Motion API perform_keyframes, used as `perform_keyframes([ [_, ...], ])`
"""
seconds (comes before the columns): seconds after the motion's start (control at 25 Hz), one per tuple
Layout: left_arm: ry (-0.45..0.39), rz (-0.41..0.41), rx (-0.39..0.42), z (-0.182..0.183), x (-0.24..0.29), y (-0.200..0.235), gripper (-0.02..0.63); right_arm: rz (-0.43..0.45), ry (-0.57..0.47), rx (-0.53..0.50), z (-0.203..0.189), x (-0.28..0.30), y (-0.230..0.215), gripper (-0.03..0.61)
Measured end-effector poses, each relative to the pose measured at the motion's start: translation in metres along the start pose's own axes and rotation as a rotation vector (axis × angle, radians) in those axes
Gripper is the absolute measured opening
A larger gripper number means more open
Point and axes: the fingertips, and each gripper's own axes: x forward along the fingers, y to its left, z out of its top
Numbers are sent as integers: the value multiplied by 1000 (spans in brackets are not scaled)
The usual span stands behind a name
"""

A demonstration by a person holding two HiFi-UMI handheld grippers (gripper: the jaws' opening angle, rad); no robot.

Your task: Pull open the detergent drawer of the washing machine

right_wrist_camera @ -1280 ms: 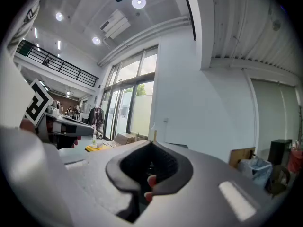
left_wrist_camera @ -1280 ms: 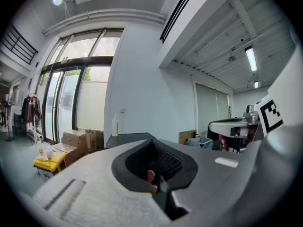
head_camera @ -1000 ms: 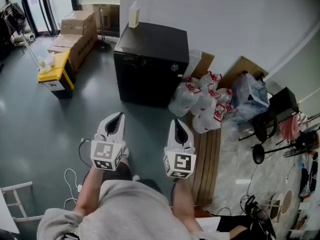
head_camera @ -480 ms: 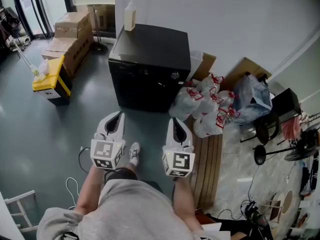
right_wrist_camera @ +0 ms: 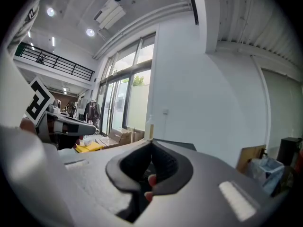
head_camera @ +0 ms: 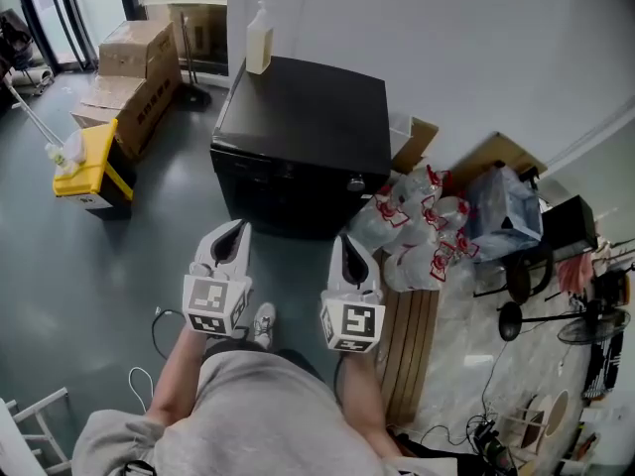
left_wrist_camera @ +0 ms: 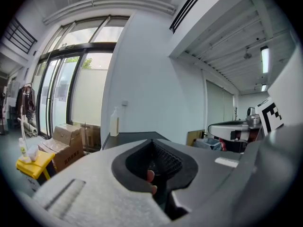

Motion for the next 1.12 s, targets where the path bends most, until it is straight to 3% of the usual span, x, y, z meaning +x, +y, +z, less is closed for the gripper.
perform_keyframes([
  [0.48, 21, 69, -83, -12, 64, 71, 11, 71, 55, -28, -1, 102, 14, 5],
  [0.84, 57, 136, -115, -22, 94, 95, 11, 129, 83, -16, -8, 153, 9, 5],
  [1.12, 107, 213, -177, -50, 124, 108, 11, 201, 88, -11, -27, 203, 6, 5],
])
